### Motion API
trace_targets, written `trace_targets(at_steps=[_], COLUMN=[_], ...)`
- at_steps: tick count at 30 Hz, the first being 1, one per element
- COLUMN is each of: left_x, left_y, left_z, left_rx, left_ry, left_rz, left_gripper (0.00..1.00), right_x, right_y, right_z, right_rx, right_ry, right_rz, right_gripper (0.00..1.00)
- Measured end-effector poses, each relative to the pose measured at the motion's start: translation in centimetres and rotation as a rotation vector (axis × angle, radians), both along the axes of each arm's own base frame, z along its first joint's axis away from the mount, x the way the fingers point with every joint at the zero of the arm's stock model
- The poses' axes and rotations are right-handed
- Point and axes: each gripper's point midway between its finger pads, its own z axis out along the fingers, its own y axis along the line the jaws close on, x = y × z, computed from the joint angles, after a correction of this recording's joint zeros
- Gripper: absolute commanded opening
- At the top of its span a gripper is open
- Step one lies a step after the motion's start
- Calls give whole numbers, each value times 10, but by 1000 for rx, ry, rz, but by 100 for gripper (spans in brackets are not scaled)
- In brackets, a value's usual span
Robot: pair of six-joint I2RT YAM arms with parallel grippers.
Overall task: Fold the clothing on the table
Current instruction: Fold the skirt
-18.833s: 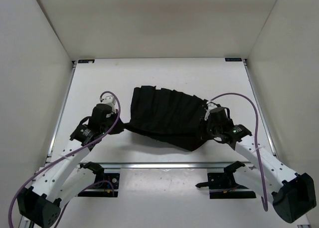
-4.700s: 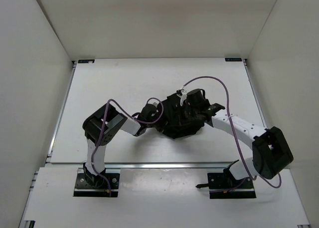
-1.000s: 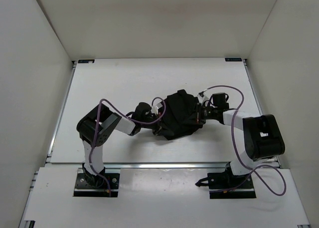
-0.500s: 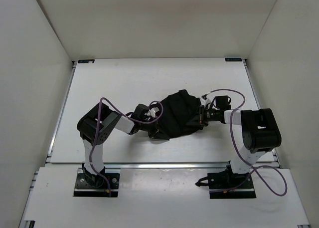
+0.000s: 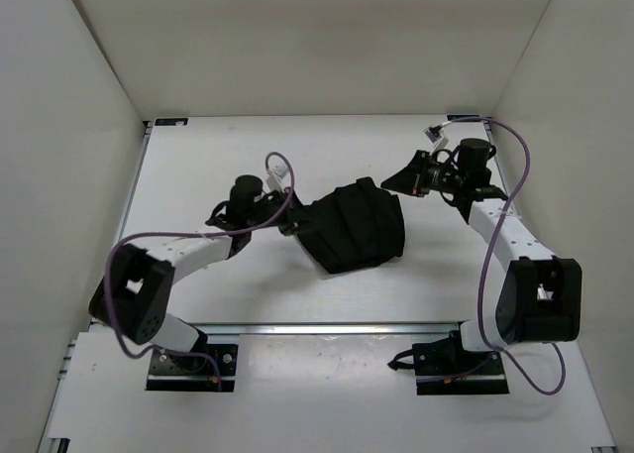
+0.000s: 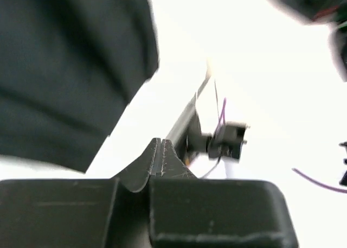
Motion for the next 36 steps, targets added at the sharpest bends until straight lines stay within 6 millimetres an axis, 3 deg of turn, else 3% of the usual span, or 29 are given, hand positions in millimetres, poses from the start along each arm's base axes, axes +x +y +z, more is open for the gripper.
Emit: trace_targets(at_steps=[2,4,10,14,18,23,31,34,36], left_x=[17,28,33,34,32,22,20,25,34], left_y=[10,16,3,-13,-24,-25,-16,-3,8], left_z=[27,32,-35,-62,-79,-93,-103,-92,-70], left_rx=[-31,-48,-12,-49,-89,-84,-39,-7,8], left_ry=[-127,-198,-99,-4,70,120,127,101,45], left_rz=[65,118,169,163,154,151,153,170,184], left_gripper=[0,0,0,0,0,0,0,1,17], right_x=[4,8,4,10,22,33,31,33,40], right_y=[-1,0,14,17,19,19,18,13,8], right_z=[3,-10,-89,-121,-138,-147,-149,-133,-108], right_rx=[0,-1,0,22,40,45,31,-9,-40], right_ry=[-24,3,213,293,330,336,344,324,266], right_rz=[-8,-9,20,24,29,32,43,15,-13], right_gripper=[0,1,0,0,0,0,0,21,31])
